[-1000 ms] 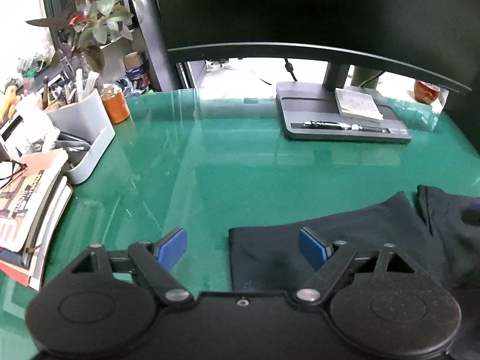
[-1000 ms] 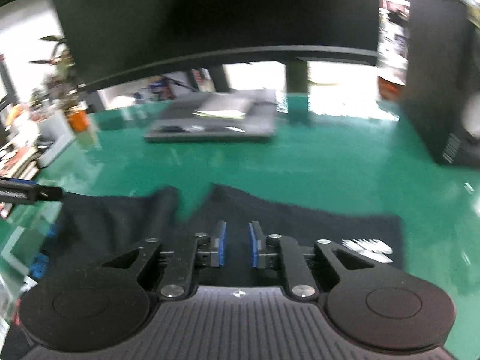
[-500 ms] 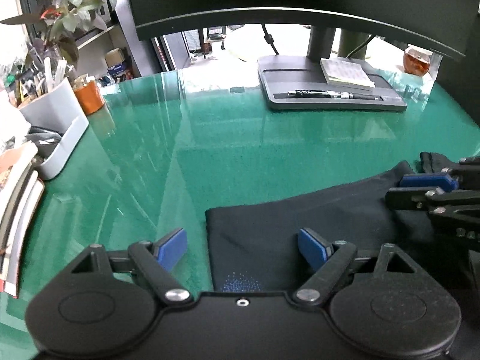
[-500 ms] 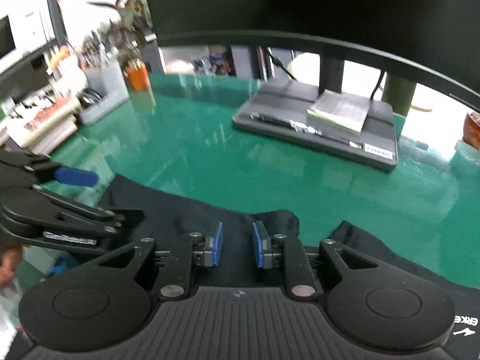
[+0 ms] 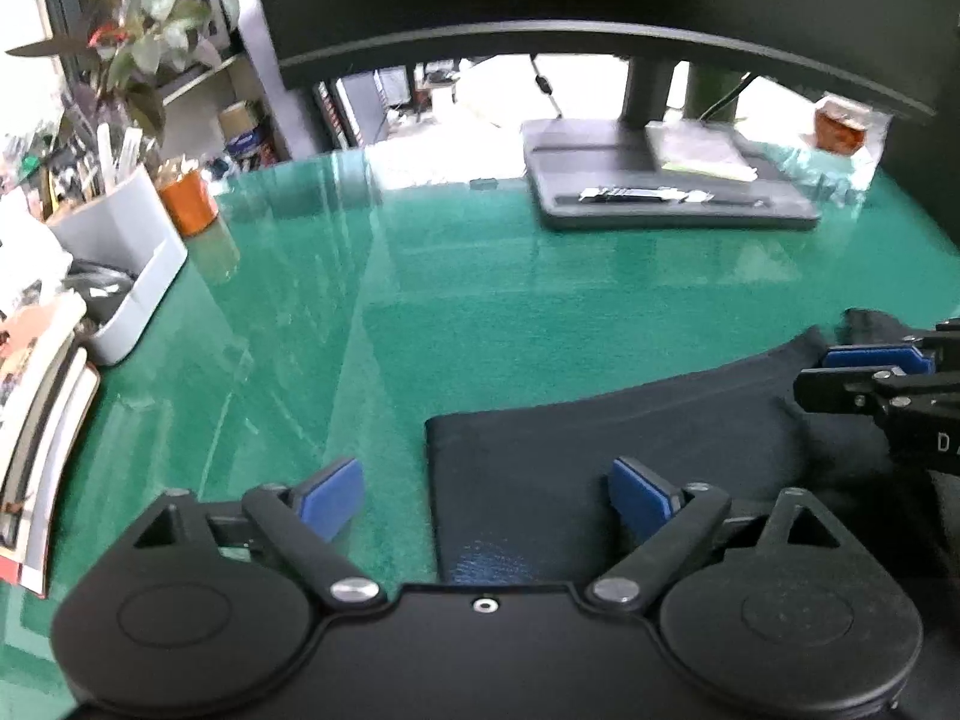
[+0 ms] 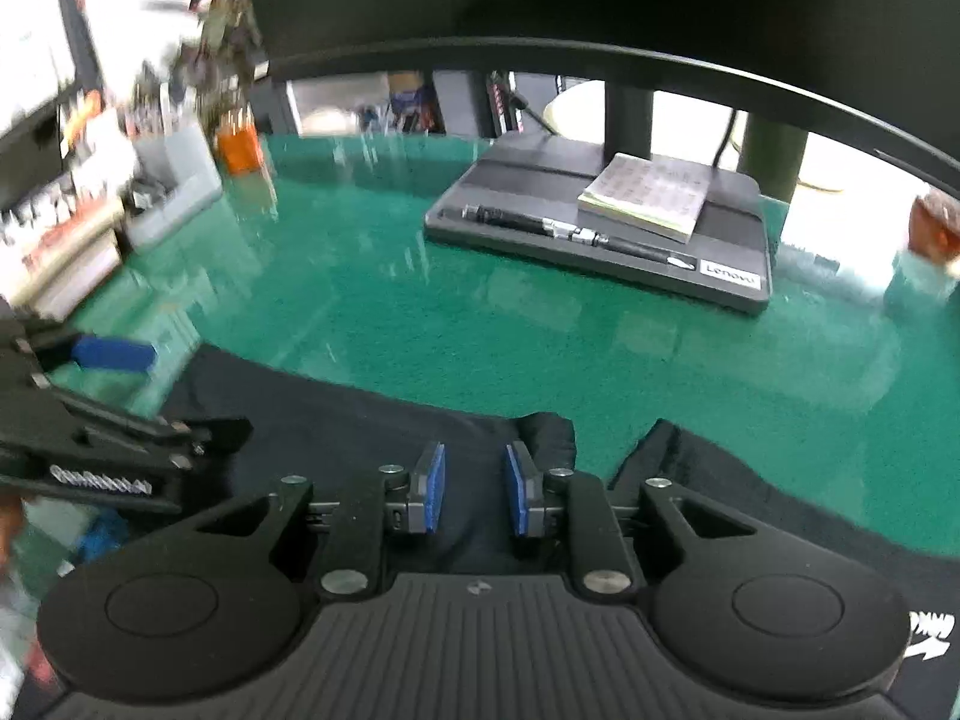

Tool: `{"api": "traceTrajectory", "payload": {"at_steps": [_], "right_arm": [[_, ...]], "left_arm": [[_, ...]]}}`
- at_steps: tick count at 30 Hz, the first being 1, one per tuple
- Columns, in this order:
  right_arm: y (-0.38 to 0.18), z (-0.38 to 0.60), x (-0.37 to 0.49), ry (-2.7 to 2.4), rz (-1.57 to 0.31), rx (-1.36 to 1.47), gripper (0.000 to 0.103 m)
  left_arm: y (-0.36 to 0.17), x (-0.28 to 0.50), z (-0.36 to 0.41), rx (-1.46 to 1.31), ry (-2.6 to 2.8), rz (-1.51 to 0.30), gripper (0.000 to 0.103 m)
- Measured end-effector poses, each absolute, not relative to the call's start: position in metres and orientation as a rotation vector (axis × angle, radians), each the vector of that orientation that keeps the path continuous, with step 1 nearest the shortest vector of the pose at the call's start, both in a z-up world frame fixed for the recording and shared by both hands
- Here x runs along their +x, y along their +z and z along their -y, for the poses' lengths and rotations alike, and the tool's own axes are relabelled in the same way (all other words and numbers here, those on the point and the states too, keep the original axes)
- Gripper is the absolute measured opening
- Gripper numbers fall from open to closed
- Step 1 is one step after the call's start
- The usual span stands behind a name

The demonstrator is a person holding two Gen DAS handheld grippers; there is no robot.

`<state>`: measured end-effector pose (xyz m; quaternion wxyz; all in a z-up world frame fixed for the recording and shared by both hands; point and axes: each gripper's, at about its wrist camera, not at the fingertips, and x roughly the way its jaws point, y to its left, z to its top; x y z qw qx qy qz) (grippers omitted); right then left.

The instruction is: Fold clothes

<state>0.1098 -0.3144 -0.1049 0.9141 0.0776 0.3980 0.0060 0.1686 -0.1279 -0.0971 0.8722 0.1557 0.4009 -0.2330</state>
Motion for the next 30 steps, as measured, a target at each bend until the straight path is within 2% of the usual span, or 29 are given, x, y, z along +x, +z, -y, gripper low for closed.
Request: {"api": "traceTrajectory", "payload": {"at_steps": [3,14,30], "right_arm": [[-0.100,0.314,0.096,0.009,-0.821,0.156,0.036],[-0.099,0.317,0.079,-0.002,-0.841,0.212,0.037],[-0.110,0.295,0.076,0.048,-0.898,0.104,0.048]], "left_arm": [[-0.094,0.159,0.130,0.349,-0.504,-0.828,0.089],[-0.094,0.138,0.137,0.376,-0.544,-0.843,0.089],[-0.097,0.121,0.135,0.391,-0.560,-0.869,0.089]]}}
